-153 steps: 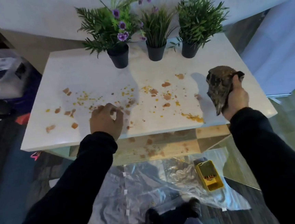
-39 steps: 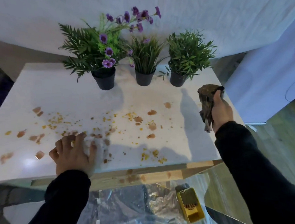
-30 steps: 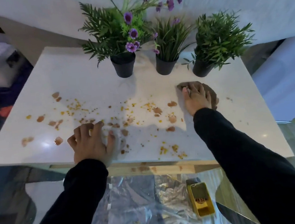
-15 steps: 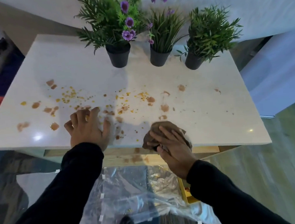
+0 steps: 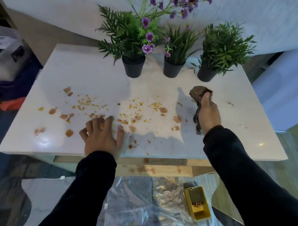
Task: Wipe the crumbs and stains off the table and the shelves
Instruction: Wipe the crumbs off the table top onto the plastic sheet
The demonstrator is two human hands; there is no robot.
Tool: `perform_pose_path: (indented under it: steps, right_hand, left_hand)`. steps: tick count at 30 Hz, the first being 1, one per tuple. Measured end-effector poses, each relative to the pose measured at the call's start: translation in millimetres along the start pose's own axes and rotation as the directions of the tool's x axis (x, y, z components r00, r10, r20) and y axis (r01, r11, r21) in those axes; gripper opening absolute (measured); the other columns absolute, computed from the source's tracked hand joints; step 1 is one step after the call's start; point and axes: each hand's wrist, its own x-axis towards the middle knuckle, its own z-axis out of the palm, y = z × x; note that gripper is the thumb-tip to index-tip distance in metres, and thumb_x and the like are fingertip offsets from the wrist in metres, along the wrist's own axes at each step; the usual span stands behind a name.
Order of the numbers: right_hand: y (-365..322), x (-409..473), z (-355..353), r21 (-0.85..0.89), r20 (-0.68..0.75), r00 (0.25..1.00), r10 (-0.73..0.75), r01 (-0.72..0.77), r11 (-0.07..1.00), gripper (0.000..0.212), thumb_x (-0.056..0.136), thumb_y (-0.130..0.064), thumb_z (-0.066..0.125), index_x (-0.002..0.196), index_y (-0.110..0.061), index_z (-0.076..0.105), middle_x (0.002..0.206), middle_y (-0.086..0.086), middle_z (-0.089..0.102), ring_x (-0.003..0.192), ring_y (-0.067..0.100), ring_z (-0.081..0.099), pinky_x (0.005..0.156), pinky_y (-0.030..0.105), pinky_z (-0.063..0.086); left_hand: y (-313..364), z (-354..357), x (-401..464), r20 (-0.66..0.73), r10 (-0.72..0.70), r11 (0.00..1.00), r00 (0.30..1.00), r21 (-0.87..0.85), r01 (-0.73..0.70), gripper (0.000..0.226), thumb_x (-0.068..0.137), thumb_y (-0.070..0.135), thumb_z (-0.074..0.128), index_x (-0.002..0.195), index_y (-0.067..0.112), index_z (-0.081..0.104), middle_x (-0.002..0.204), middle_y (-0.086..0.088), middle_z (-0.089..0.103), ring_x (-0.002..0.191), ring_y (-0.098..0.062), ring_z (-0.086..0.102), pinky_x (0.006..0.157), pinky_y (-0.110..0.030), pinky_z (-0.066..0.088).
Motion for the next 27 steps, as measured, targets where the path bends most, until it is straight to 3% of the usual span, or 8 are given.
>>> perform_pose_path:
  steps: [2,4,6,11,15,20,25,27]
  right_hand:
    - [4.6,9.9,26.0,-0.302,0.085,0.995,-0.045,0.069,0.951,0.072,0.103,-0.062,0.016,0.143,-0.014,0.052,0.139,0.013,0.057,0.131,0.032,0.050,0.109,0.042,0.037]
    - [14.8,19.4,55.5,-0.542,0.175,0.979,-0.106,0.186,0.819,0.068,0.103,-0.058,0.010,0.158,-0.022,0.032,0.167,0.002,0.024,0.155,0.026,0.013,0.126,0.050,0.003]
    - [-0.3,24.6,73.6,-0.599,0.196,0.972,-0.132,0.225,0.768,0.064,0.106,-0.053,0.010,0.161,-0.022,0.021,0.171,-0.003,0.008,0.157,0.024,-0.002,0.125,0.049,-0.007]
    - [-33.4,54.6,122.1,-0.660,0.305,0.941,-0.147,0.320,0.680,0.071,0.098,-0.059,0.004,0.162,-0.030,0.011,0.171,0.004,0.004,0.157,0.027,-0.005,0.125,0.053,-0.005]
    - [-33.9,6.3,129.5,-0.548,0.547,0.800,-0.249,0.566,0.616,0.054,0.109,-0.047,0.019,0.161,-0.033,0.020,0.170,-0.004,0.009,0.156,0.019,0.003,0.123,0.035,-0.005]
    - [27.0,-51.6,99.8,-0.290,0.722,0.532,-0.441,0.813,0.505,0.052,0.108,-0.047,0.024,0.157,-0.030,0.035,0.163,-0.020,0.021,0.150,-0.006,-0.001,0.127,0.040,0.000]
    - [65.3,-107.9,65.1,-0.180,0.740,0.508,-0.442,0.782,0.597,0.053,0.104,-0.054,0.023,0.149,-0.039,0.047,0.162,-0.022,0.028,0.153,-0.004,0.005,0.124,0.027,-0.001]
    - [65.4,-118.9,49.1,-0.090,0.696,0.608,-0.382,0.601,0.794,0.044,0.102,-0.056,0.030,0.139,-0.049,0.051,0.155,-0.012,0.044,0.144,-0.004,0.033,0.121,0.027,0.024]
  left_hand:
    - [-0.3,-0.3,1.0,0.004,-0.005,1.000,1.000,-0.014,0.005,0.047,0.093,0.053,0.036,0.125,0.022,0.054,0.122,-0.009,0.048,0.115,-0.033,0.041,0.096,-0.052,0.033]
    - [-0.3,-0.8,0.3,0.001,-0.002,1.000,1.000,-0.018,0.002,0.047,0.092,0.053,0.036,0.123,0.022,0.055,0.120,-0.008,0.048,0.113,-0.032,0.041,0.095,-0.051,0.033]
    - [-0.3,-1.0,-0.5,0.000,-0.001,1.000,1.000,-0.026,0.001,0.048,0.091,0.053,0.037,0.122,0.021,0.055,0.118,-0.008,0.048,0.113,-0.032,0.042,0.095,-0.050,0.032]
    - [-0.7,-1.1,-1.0,-0.007,0.005,0.999,1.000,-0.039,-0.006,0.052,0.093,0.053,0.036,0.129,0.019,0.050,0.119,-0.010,0.050,0.111,-0.033,0.043,0.093,-0.051,0.035]
    - [-2.0,-1.5,-0.8,-0.021,0.009,0.999,1.000,-0.053,-0.010,0.053,0.094,0.052,0.035,0.132,0.018,0.047,0.119,-0.011,0.051,0.111,-0.033,0.043,0.092,-0.052,0.036]
    - [0.7,-4.6,-1.6,-0.003,0.012,0.998,1.000,-0.067,-0.013,0.051,0.096,0.051,0.027,0.133,0.020,0.042,0.119,-0.010,0.048,0.111,-0.032,0.040,0.093,-0.052,0.033]
    - [0.5,-4.0,-2.0,0.013,0.007,0.995,1.000,-0.103,-0.005,0.049,0.098,0.048,0.024,0.135,0.020,0.041,0.124,-0.010,0.047,0.114,-0.031,0.037,0.095,-0.052,0.031]
    - [0.0,-4.5,-1.9,0.008,0.012,0.993,1.000,-0.115,-0.011,0.049,0.098,0.047,0.024,0.135,0.020,0.042,0.124,-0.010,0.047,0.114,-0.031,0.038,0.095,-0.053,0.031]
